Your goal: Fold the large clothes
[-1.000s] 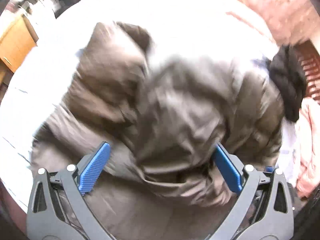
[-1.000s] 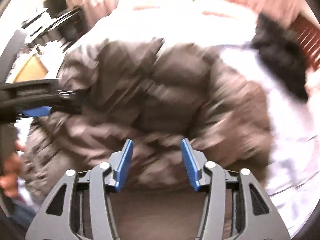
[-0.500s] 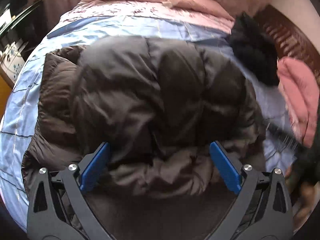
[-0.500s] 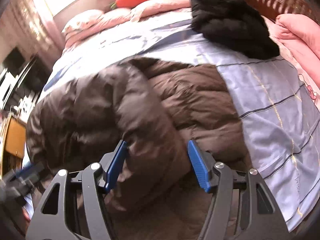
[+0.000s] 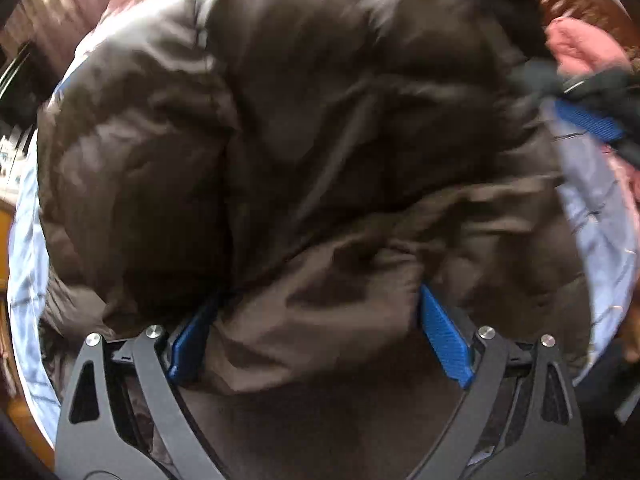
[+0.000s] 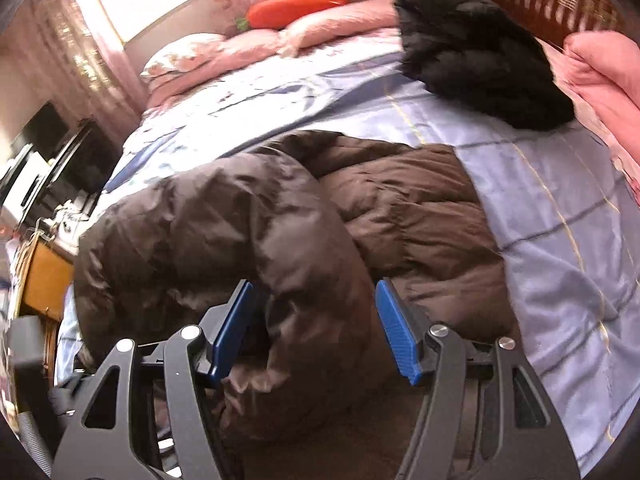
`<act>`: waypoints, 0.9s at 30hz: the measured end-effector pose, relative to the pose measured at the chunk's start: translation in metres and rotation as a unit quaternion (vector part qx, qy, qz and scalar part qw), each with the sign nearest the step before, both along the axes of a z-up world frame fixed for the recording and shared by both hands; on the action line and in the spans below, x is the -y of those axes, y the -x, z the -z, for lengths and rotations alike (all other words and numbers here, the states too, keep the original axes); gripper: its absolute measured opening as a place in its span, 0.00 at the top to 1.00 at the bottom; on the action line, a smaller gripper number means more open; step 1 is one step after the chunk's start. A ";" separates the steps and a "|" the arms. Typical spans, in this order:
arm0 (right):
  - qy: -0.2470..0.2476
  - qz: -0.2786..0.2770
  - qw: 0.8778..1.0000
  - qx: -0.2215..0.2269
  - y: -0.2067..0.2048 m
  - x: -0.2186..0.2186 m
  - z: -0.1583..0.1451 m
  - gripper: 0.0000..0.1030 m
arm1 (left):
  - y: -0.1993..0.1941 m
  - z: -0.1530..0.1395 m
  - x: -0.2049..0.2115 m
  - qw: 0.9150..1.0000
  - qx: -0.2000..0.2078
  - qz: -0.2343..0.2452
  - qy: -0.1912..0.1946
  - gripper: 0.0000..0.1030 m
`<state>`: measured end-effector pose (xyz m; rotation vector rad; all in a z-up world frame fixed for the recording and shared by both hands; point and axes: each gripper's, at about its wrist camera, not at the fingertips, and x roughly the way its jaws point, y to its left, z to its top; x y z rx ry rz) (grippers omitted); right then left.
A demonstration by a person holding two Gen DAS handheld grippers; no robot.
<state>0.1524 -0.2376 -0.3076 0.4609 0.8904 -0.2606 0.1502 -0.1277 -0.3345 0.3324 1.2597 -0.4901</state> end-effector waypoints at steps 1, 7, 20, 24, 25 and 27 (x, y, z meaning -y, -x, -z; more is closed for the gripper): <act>-0.003 -0.013 1.000 0.008 -0.003 -0.005 0.000 0.38 | -0.004 0.005 -0.002 1.000 -0.008 -0.006 0.000 0.08; 0.051 -0.071 0.996 -0.014 -0.027 -0.036 0.025 0.56 | -0.018 0.014 -0.009 0.999 -0.028 -0.024 0.010 0.07; 0.045 -0.036 0.997 -0.042 -0.025 -0.032 0.032 0.57 | -0.026 0.017 -0.007 1.000 -0.026 -0.017 0.002 0.05; -0.033 -0.071 0.997 0.000 -0.025 -0.035 0.016 0.57 | -0.026 0.017 -0.007 0.999 -0.026 -0.020 0.002 0.04; -0.042 -0.076 0.996 -0.009 -0.029 -0.034 0.022 0.57 | -0.025 0.018 -0.009 0.999 -0.026 -0.019 0.003 0.04; -0.035 -0.076 0.996 -0.041 -0.038 -0.033 0.044 0.57 | -0.026 0.019 -0.011 0.999 -0.028 -0.020 0.007 0.04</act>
